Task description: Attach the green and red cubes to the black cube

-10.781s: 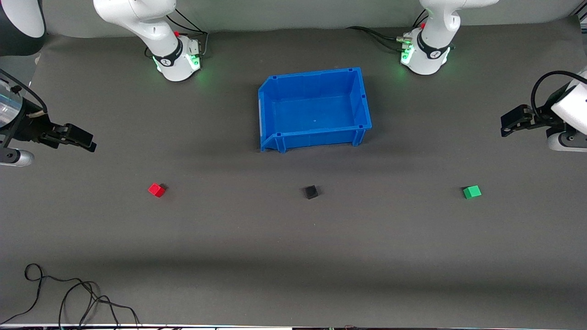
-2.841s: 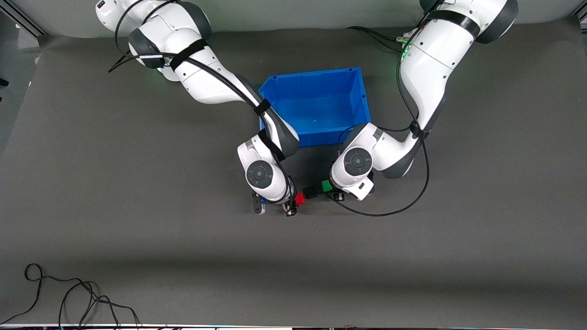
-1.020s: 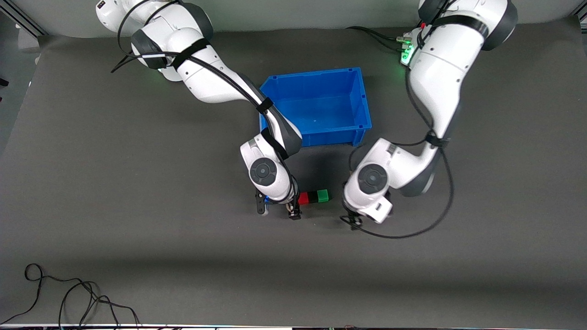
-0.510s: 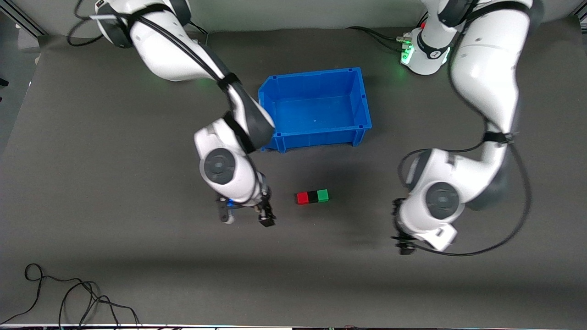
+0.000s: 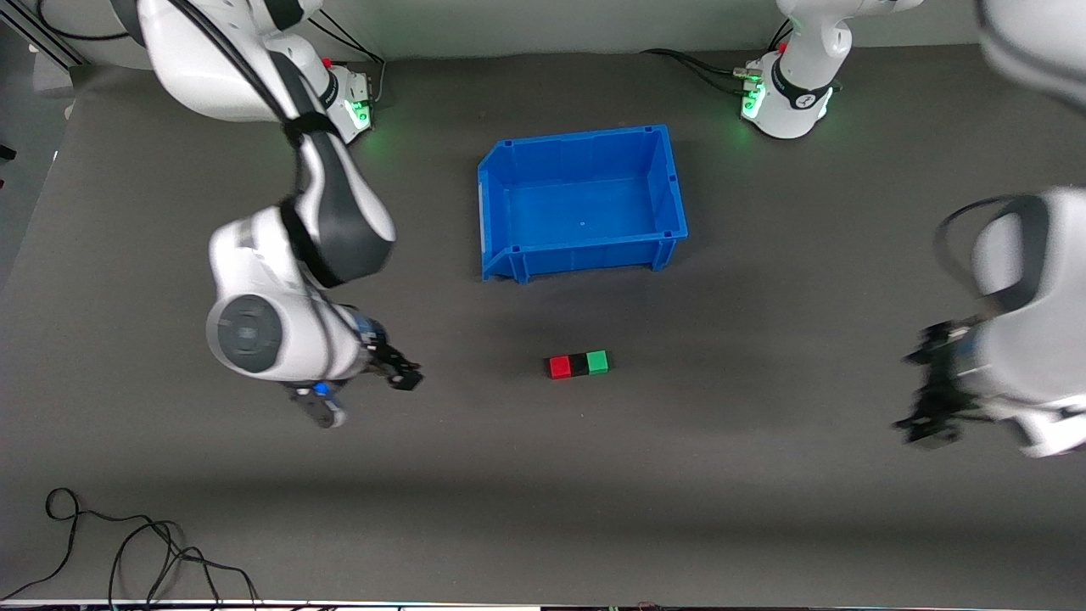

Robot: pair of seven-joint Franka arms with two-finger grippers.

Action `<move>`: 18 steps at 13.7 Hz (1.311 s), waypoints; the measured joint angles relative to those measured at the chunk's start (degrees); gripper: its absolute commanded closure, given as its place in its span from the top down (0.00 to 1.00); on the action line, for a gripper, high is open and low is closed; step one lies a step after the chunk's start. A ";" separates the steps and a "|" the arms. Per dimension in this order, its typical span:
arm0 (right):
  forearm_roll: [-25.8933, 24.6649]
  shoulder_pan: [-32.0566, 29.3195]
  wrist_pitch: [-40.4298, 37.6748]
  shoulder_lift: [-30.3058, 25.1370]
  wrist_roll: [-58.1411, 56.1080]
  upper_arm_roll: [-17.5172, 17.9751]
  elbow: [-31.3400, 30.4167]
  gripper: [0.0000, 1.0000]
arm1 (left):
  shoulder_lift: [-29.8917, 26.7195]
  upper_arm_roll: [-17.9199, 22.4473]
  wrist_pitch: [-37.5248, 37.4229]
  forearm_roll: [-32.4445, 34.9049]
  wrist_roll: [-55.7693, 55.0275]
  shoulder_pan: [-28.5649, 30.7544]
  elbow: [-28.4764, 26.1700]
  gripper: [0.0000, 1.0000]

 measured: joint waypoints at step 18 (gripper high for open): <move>-14.96 -25.60 -2.62 -35.63 -46.28 13.59 -27.45 1.00 | -8.26 -2.06 -22.15 -4.33 53.75 1.42 8.94 1.00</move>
